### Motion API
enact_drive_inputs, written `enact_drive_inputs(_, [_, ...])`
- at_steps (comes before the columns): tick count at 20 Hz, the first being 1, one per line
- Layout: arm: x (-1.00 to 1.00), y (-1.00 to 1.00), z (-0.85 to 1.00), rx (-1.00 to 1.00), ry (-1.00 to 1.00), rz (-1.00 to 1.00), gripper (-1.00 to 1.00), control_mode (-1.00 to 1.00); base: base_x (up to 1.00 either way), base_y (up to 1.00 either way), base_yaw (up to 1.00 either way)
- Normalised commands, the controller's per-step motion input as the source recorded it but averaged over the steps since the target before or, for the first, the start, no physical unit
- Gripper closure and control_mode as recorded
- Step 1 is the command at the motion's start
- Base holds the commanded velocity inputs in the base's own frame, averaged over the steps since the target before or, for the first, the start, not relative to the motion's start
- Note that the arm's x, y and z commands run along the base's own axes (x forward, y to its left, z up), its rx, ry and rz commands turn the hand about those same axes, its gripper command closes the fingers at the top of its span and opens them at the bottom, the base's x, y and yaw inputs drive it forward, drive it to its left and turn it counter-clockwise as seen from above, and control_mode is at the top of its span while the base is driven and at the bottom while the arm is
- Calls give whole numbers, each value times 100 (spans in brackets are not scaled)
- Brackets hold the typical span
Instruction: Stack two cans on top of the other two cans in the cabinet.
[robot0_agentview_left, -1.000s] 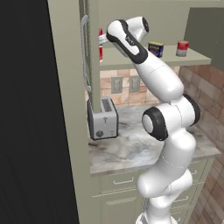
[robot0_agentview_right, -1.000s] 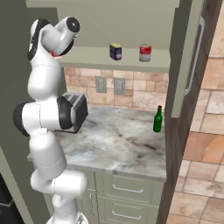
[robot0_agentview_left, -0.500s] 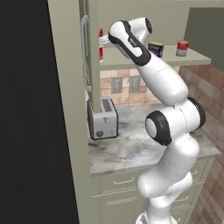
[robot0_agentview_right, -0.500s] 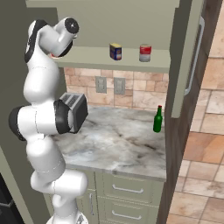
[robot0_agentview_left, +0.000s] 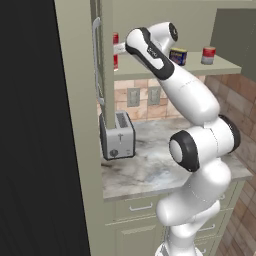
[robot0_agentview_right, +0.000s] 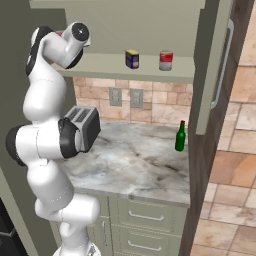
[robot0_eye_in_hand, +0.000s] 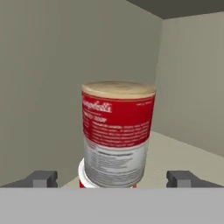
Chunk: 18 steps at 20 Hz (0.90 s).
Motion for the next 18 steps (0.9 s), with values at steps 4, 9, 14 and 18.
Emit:
enact_drive_inputs(4, [-26,-18,-2,0,0,-10,-100,-100,0,0,0])
enact_drive_inputs(9, [-41,-34,0,0,0,-17,-100,-100,0,0,0])
enact_drive_inputs(14, [-46,-52,0,0,-1,-18,-100,-100,0,0,0])
enact_drive_inputs(18, [-40,-57,0,0,0,-18,-100,-100,0,0,0])
